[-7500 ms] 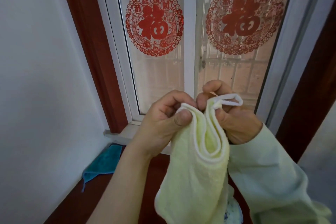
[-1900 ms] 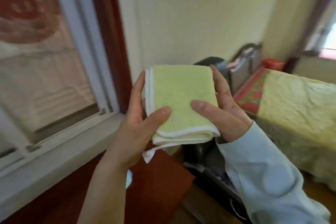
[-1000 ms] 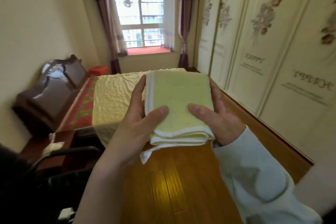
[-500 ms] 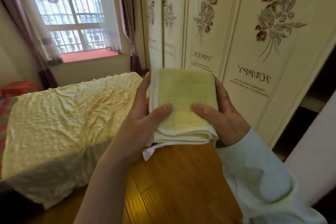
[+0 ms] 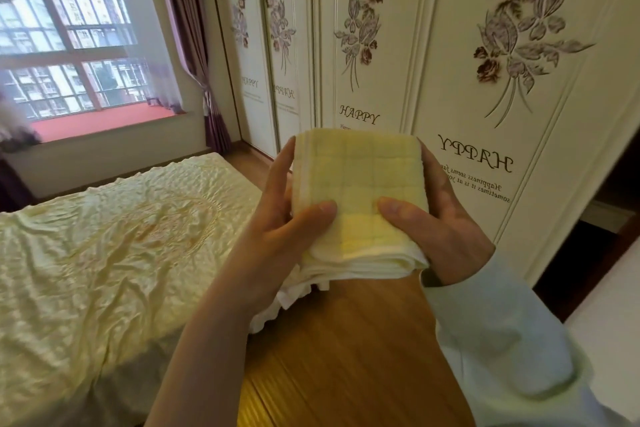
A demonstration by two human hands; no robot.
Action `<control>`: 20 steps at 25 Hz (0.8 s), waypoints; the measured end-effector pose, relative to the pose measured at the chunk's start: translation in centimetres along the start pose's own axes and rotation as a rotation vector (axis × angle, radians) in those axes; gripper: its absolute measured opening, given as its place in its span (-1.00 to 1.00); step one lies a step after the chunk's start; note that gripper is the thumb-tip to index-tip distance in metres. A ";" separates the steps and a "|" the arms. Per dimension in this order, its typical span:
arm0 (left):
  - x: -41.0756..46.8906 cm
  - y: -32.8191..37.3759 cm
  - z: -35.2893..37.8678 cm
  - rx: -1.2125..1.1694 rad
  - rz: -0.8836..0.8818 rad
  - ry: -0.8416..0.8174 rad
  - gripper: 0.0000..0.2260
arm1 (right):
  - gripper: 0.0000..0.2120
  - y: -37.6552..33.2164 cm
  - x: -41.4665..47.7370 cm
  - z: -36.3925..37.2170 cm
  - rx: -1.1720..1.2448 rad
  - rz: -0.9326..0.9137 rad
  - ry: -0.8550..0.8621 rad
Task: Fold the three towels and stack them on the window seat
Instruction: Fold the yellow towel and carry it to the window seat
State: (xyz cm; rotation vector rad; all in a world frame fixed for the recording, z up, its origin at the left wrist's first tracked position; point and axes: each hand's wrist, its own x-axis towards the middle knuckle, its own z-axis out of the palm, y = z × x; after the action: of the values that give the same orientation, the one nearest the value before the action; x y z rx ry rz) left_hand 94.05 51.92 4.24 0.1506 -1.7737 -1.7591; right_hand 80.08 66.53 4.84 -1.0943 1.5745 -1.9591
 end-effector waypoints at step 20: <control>53.0 -21.1 -4.8 -0.014 -0.014 -0.044 -0.27 | -0.26 18.1 51.6 -15.7 -0.071 0.005 -0.020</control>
State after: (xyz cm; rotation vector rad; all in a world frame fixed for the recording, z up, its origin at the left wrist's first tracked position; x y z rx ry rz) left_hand 47.06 19.36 2.48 0.1199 -1.7950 -1.7966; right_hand 33.27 34.21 3.50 -1.1335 1.6457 -1.8965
